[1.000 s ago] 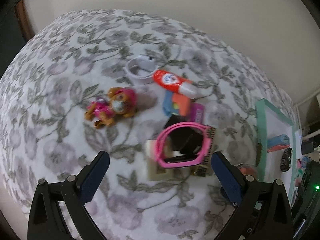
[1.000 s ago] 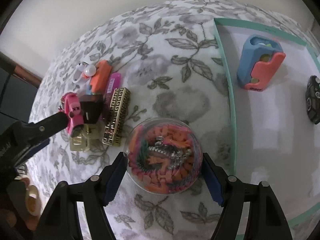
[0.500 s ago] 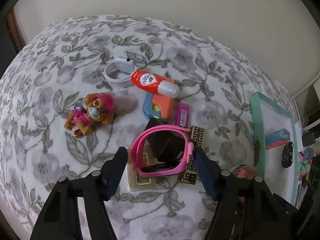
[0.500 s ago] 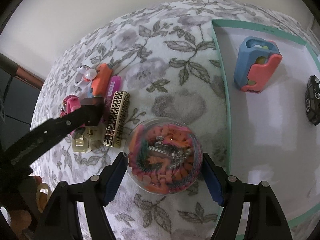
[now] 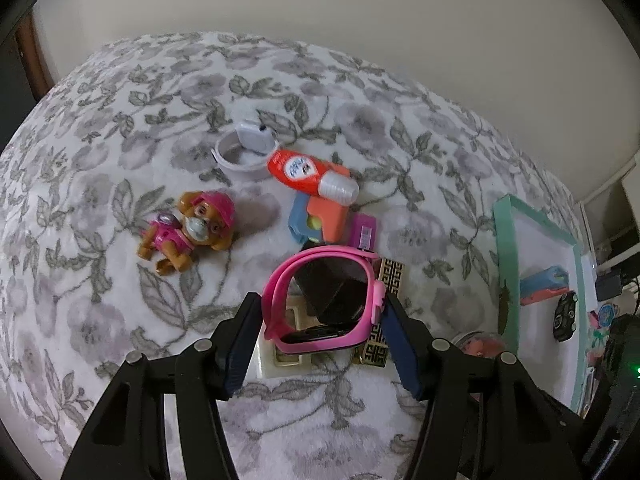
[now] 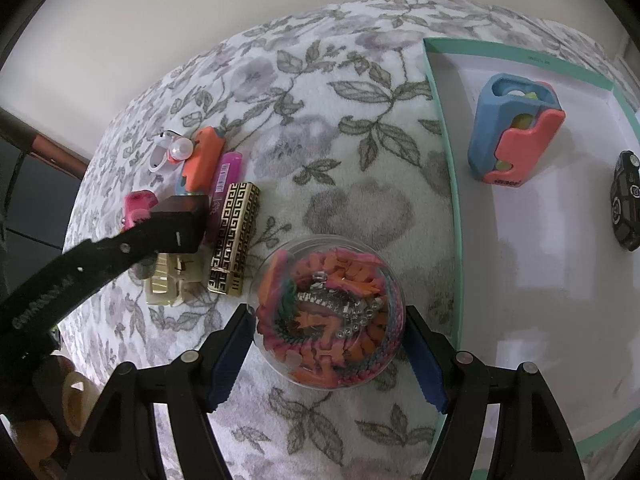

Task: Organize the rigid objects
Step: 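Carry the ball and pink watch into the tray and open both tools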

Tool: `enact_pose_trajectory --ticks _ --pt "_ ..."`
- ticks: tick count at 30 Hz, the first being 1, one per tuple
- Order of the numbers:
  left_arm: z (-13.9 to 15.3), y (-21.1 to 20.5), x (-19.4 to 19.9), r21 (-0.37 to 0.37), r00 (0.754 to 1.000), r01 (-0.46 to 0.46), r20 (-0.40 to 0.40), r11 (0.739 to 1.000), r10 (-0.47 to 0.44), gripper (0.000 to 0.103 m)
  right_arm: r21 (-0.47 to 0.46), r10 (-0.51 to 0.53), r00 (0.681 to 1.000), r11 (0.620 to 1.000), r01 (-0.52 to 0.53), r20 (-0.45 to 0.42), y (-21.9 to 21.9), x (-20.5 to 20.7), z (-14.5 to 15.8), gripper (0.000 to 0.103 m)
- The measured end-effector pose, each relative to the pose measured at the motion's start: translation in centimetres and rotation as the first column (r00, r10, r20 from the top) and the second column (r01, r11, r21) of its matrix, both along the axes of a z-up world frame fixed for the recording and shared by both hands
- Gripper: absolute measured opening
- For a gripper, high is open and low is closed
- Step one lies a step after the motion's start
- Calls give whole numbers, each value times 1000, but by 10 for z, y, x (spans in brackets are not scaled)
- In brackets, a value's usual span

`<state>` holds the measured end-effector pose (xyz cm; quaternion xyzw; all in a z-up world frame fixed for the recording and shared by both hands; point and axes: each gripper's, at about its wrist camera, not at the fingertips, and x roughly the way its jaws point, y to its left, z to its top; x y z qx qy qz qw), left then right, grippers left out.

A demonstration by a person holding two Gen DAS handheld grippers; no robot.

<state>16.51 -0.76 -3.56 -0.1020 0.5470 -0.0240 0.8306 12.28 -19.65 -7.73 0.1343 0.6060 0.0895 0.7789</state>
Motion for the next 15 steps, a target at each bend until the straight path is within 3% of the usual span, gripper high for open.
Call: enact_pose_trajectory --ticks 6,15 --pt "28 4 -5 -38 997 -17 69 999 19 62 9 -12 1000 1000 12 25 -4 -1 14 76" --pt "78 -14 -21 -57 977 44 210 997 -31 62 -42 -62 989 997 69 133 -20 -5 68 76"
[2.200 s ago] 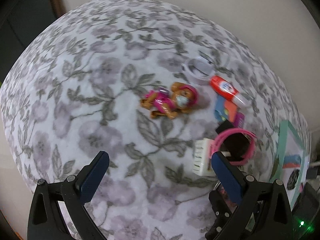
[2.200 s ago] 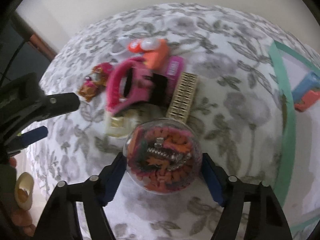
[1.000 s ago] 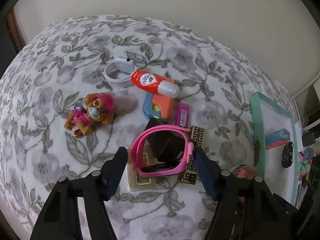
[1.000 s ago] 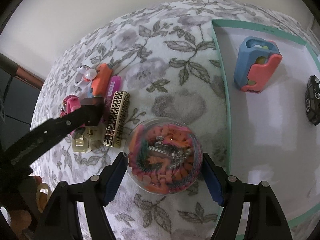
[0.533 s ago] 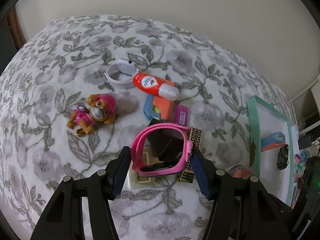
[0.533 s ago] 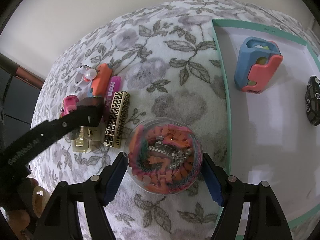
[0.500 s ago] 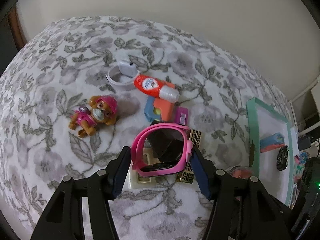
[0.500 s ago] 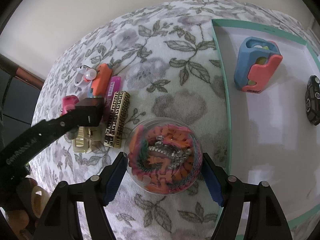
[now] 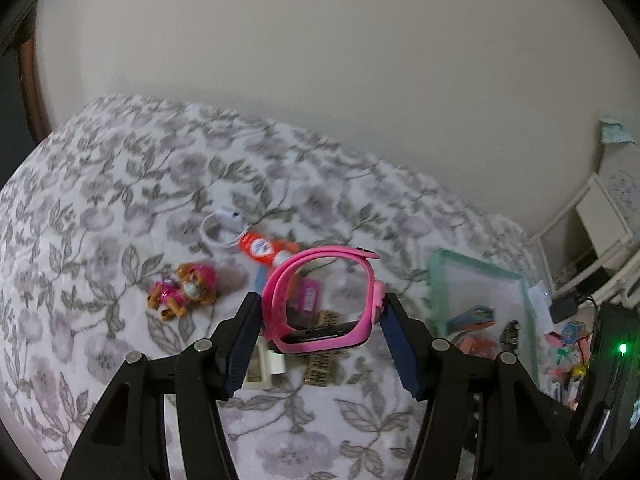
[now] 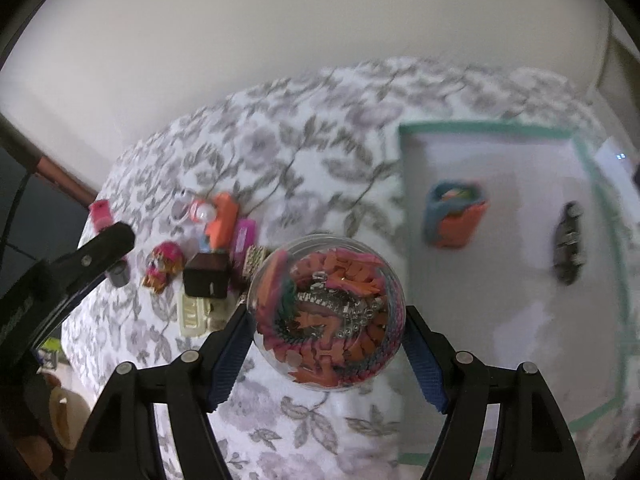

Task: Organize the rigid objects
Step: 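Carry the ball and pink watch into the tray and open both tools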

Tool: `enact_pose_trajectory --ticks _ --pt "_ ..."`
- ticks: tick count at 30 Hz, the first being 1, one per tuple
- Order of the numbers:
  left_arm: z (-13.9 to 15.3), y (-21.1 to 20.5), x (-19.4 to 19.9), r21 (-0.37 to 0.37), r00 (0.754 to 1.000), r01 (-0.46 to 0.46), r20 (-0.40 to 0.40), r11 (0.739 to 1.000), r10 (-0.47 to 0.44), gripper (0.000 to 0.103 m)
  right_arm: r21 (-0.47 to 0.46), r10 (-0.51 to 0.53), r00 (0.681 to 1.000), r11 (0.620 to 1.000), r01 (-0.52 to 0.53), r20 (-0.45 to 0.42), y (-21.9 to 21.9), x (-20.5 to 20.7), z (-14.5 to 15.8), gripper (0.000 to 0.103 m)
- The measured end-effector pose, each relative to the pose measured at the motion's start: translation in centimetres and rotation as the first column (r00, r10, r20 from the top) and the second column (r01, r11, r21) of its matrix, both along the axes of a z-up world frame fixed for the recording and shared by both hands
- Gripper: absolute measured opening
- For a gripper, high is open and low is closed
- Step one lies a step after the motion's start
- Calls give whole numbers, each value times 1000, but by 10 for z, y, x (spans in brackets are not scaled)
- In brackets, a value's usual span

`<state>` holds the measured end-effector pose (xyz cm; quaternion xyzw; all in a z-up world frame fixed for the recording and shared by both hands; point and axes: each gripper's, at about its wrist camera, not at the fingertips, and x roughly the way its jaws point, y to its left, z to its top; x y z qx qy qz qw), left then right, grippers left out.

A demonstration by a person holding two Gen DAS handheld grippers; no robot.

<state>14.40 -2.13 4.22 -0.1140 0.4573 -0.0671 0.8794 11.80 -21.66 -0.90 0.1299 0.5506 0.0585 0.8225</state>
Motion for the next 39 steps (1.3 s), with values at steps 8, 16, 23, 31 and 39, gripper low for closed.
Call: enact_pose_trajectory --ticks 8,16,23,31,39 --pt "7 -43 -14 8 994 111 17 994 -111 62 -85 -102 993 991 106 58 -34 -7 32 76" --pt "-10 -103 -34 37 966 257 -28 966 -256 62 -206 -235 972 950 234 20 -95 -13 25 76" --pt "-36 -155 -54 61 927 372 -82 926 -367 62 -243 -346 937 914 326 -42 -144 -24 9 76" --pt "-62 -191 -66 90 889 450 -140 888 -437 62 -296 -390 916 889 349 -90 -166 -31 -7 76" --pt "-80 -206 -68 144 865 494 -180 858 -468 63 -335 -367 911 896 291 -189 -163 -27 -41 76"
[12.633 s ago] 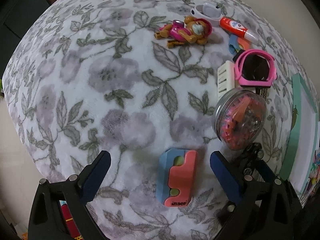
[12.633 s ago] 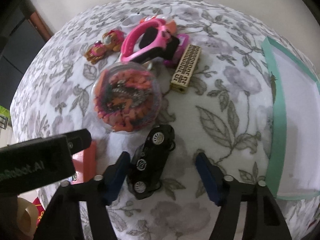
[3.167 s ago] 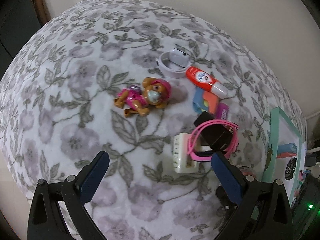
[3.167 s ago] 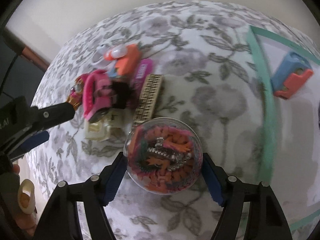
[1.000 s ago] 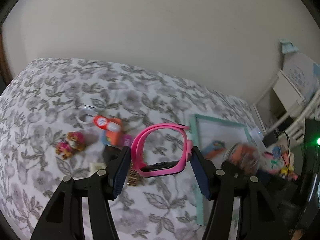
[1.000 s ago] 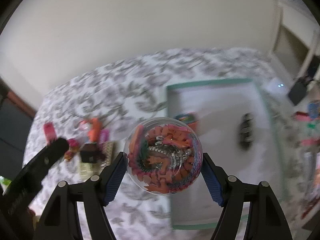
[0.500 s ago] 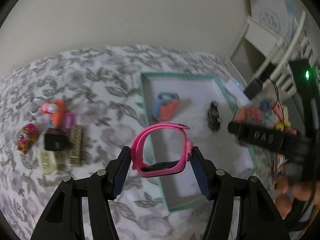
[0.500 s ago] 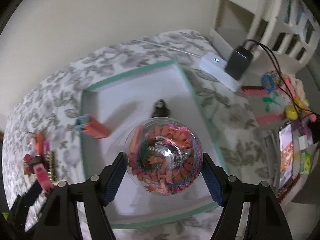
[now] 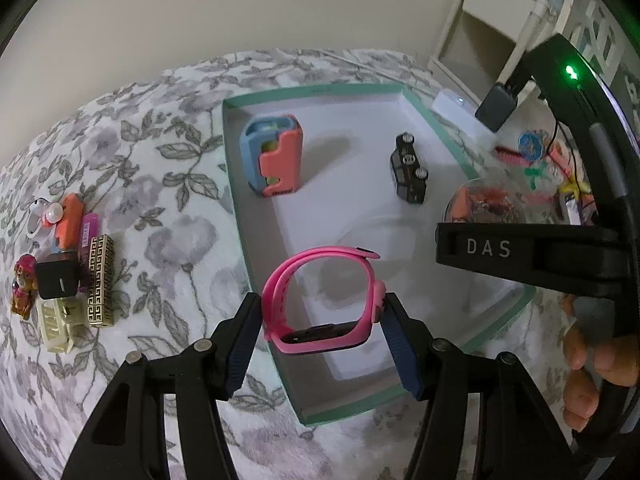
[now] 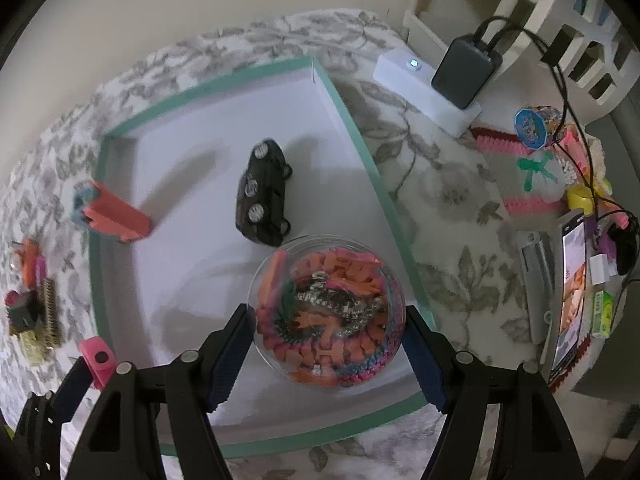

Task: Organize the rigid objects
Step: 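Carry the ball and pink watch into the tray and open both tools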

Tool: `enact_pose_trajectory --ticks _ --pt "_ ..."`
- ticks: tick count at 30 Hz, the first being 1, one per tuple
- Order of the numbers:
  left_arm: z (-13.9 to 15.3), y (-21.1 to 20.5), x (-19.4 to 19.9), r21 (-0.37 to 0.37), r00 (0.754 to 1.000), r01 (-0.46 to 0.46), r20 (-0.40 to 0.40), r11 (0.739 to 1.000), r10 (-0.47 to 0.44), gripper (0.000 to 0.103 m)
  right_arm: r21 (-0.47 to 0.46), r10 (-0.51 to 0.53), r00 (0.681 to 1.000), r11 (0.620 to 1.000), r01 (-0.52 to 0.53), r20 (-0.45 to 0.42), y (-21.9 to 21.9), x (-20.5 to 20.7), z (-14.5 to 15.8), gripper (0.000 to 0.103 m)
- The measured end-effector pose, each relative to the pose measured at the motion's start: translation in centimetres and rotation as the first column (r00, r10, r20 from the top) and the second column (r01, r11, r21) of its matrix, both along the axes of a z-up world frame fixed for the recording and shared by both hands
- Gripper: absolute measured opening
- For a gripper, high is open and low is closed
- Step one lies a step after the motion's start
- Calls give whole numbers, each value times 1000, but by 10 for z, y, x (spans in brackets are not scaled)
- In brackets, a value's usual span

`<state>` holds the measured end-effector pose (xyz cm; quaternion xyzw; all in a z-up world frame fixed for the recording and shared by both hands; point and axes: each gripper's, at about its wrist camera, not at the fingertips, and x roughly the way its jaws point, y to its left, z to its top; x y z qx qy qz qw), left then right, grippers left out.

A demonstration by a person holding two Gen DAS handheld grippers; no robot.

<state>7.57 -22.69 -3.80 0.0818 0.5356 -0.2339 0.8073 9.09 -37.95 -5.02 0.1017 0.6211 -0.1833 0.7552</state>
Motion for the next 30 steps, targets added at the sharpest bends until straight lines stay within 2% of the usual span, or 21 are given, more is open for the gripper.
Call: enact_pose_trajectory --ticks 16,18,20,25,29,30 --pt "-8 -6 -5 45 999 39 -3 998 -39 63 8 47 997 999 -47 -63 8 5 -21 77" --pt "-7 -5 -5 42 999 36 2 998 -36 71 11 50 997 999 -49 -60 7 5 -20 77" --pt "-5 -5 -5 50 999 28 16 998 -29 71 9 56 997 998 -55 -51 7 6 -18 77" --pt "0 -1 -4 53 999 17 36 998 -19 71 -12 63 998 998 -63 3 7 5 -1 92" --pt "8 5 -2 45 998 -5 65 999 2 72 5 53 997 999 -54 48 6 3 11 94" --pt "10 7 0 47 997 -14 76 999 10 78 2 53 997 999 -54 52 7 2 12 94"
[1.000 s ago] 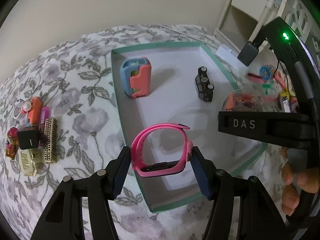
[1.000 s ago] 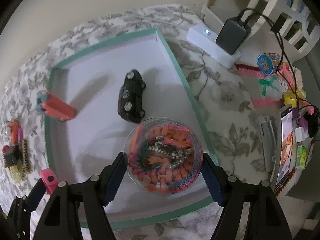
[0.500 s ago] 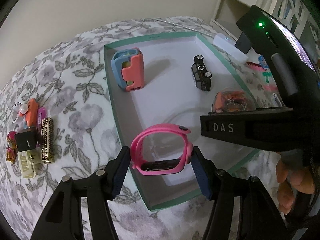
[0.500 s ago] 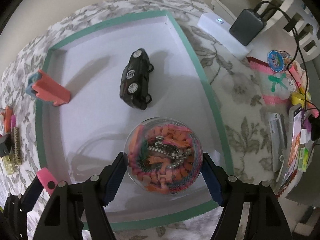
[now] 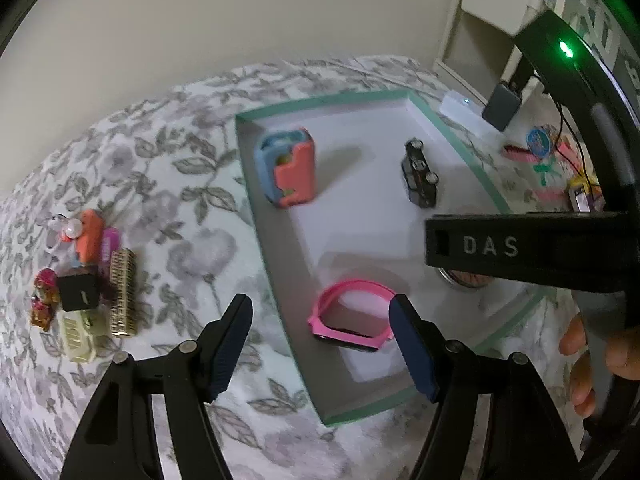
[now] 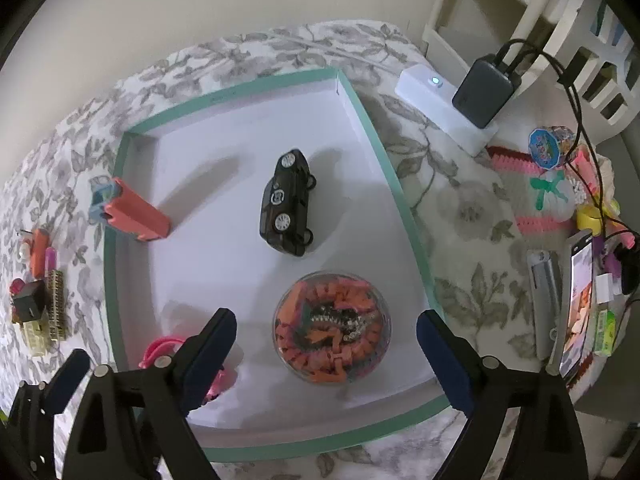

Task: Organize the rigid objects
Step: 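Move both tools back toward the remaining toys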

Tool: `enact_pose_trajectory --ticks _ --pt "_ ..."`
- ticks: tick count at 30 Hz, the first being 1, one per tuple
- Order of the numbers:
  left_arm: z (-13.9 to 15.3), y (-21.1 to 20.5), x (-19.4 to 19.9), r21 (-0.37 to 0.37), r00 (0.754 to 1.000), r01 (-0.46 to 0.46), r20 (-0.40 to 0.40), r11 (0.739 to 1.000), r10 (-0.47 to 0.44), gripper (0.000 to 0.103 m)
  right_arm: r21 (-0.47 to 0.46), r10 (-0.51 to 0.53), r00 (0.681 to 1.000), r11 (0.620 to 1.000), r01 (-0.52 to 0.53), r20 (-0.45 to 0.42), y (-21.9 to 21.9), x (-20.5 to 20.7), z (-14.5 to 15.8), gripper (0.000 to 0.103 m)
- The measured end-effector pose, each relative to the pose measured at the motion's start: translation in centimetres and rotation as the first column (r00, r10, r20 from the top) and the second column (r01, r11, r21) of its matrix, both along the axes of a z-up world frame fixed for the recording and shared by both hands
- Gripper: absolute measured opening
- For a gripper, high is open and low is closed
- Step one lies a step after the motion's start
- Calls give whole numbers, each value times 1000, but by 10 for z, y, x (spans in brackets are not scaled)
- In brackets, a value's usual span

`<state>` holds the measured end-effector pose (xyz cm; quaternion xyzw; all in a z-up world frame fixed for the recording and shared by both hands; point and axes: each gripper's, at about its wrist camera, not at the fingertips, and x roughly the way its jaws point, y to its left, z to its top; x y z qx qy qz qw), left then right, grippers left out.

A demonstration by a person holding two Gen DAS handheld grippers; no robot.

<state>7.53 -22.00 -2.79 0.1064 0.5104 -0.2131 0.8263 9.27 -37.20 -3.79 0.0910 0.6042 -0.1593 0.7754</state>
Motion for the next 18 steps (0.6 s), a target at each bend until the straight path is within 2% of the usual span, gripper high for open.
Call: enact_pose_trajectory --ticks 2,6,11,16,17,18 --pt "4 4 2 -3 1000 -16 14 1000 16 86 -9 3 1000 1000 -3 7 -2 -2 2 96" --pt "13 19 9 -24 997 -69 38 997 70 87 -3 14 1000 1000 -14 24 2 1 2 103" --pt "18 39 19 -16 987 -146 64 989 147 91 -15 23 998 1000 -22 63 4 1 10 103" --pt "23 69 33 -46 961 -263 75 964 266 92 -18 30 995 999 -29 99 5 2 13 103" --pt "24 73 34 -49 956 -280 79 959 283 94 -17 34 994 999 -33 104 7 2 14 103" --pt "26 80 36 -54 948 -302 84 952 306 102 -20 41 993 999 -39 108 8 3 15 103"
